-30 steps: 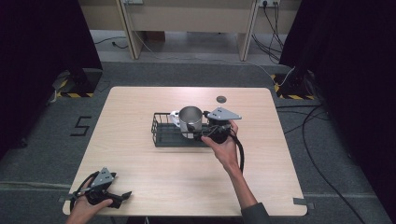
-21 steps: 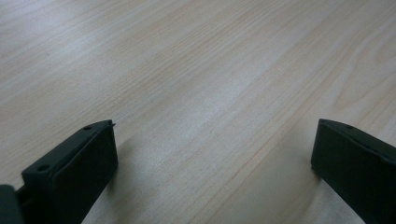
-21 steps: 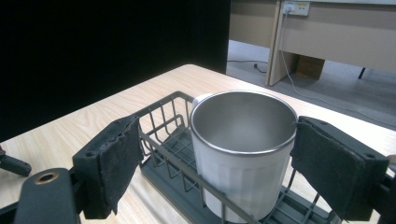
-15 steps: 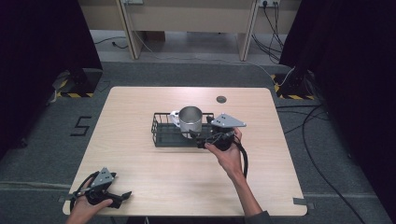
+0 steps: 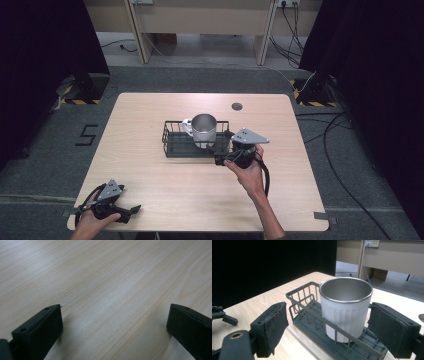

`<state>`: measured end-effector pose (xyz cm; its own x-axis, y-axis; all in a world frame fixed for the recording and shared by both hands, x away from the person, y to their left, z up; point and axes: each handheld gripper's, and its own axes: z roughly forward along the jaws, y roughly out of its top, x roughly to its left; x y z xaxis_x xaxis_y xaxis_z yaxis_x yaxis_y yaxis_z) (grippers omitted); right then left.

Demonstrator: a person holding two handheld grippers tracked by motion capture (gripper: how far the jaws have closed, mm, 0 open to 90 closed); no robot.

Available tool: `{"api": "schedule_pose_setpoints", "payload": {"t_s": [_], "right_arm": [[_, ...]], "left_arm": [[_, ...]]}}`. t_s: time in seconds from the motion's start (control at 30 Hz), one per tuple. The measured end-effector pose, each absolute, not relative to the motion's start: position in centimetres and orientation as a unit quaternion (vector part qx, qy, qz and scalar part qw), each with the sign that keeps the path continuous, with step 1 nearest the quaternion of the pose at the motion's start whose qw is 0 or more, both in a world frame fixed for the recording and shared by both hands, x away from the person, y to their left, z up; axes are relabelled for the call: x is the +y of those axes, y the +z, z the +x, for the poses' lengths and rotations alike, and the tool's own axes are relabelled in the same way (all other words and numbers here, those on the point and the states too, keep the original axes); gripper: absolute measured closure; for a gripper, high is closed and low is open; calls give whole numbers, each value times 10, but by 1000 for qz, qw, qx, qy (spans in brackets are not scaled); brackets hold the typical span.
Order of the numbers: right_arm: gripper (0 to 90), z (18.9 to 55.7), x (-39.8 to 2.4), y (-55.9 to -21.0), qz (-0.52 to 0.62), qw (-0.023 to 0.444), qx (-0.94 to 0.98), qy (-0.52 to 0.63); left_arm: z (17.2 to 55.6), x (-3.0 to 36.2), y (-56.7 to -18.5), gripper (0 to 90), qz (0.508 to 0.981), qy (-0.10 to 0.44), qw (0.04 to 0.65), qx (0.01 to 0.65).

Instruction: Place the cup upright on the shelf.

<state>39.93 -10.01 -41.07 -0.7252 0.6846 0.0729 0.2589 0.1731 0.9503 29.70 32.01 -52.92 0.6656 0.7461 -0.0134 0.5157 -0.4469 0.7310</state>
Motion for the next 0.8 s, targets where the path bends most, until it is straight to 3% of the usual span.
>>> {"api": "schedule_pose_setpoints", "payload": {"t_s": [0.8], "right_arm": [[155,370,-116,-431,319,214,754,532]], "left_arm": [[297,320,-529,0,836,157,366,377]]}}
